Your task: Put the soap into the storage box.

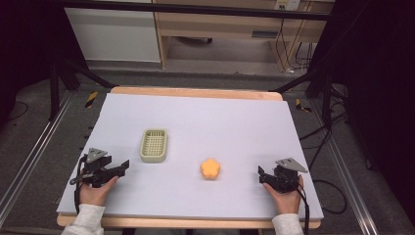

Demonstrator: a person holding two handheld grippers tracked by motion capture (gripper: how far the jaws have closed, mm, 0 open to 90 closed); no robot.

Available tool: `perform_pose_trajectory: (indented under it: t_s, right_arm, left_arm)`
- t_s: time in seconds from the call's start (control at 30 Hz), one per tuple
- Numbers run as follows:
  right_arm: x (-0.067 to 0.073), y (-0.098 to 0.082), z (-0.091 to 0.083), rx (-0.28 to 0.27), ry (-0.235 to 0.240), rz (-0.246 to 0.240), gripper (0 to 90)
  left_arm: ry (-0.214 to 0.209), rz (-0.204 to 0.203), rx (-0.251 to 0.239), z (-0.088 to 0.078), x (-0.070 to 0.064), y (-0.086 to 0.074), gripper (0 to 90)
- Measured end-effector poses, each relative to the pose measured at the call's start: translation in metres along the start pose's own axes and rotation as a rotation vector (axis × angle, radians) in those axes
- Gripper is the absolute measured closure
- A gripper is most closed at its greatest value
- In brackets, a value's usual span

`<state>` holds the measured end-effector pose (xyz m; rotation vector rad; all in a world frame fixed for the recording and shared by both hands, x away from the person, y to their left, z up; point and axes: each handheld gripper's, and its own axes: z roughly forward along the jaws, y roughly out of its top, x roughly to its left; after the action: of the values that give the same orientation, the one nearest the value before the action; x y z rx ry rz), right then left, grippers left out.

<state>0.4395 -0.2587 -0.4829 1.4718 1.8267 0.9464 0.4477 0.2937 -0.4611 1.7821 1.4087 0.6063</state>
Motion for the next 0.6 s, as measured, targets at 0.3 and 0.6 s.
perform_pose_trajectory:
  t_s: [0.3,0.6]
  right_arm:
    - [-0.004,-0.001,-0.005,-0.018,0.004,0.015,20.6]
    - [-0.002,0.000,-0.006,-0.013,0.022,0.011,25.3]
  left_arm:
    - [-0.017,0.054,-0.011,0.000,-0.019,0.005,31.1]
    - [-0.051,0.081,-0.017,-0.003,-0.034,0.008,31.1]
